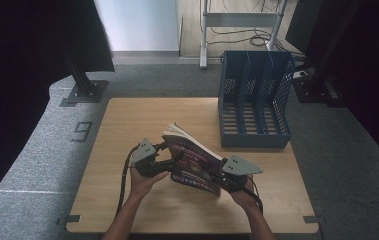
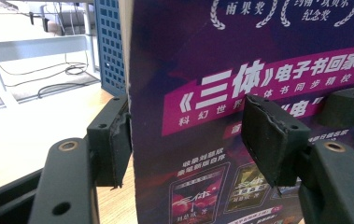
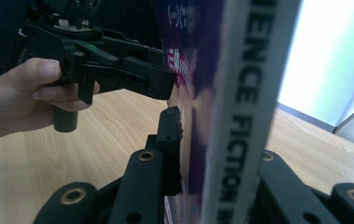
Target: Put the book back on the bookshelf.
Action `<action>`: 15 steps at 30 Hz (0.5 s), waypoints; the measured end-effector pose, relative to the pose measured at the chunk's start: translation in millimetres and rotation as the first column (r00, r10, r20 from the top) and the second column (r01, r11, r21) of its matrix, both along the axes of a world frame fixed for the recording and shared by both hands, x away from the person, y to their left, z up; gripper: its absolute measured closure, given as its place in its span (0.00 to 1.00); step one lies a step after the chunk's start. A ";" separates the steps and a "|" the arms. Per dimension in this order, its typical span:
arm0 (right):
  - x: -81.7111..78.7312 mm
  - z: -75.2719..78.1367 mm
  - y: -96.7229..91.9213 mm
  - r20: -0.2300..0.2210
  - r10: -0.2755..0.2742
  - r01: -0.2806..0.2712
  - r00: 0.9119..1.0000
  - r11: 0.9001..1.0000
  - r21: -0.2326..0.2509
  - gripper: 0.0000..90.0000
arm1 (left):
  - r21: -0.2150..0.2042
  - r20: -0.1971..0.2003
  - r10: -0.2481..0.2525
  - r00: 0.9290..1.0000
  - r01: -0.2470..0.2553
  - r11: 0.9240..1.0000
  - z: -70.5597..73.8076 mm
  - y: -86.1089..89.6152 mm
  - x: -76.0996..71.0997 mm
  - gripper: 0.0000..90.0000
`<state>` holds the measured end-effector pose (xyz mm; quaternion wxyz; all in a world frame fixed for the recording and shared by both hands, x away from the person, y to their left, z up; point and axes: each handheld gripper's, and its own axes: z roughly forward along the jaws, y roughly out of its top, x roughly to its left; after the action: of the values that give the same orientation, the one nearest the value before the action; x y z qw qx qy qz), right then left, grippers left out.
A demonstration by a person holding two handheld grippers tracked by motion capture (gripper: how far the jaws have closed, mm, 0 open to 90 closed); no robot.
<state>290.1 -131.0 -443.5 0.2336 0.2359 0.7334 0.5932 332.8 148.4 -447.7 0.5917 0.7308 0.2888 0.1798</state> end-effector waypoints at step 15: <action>5.7 0.4 -1.2 -0.039 -0.076 0.077 0.996 0.997 0.026 0.91 | 0.026 -0.003 0.014 1.000 -0.014 1.000 -2.5 2.9 -5.9 0.41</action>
<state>295.8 -132.3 -443.1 0.2392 0.2782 0.7198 0.5893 326.9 151.3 -450.2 0.5803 0.7367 0.2928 0.1865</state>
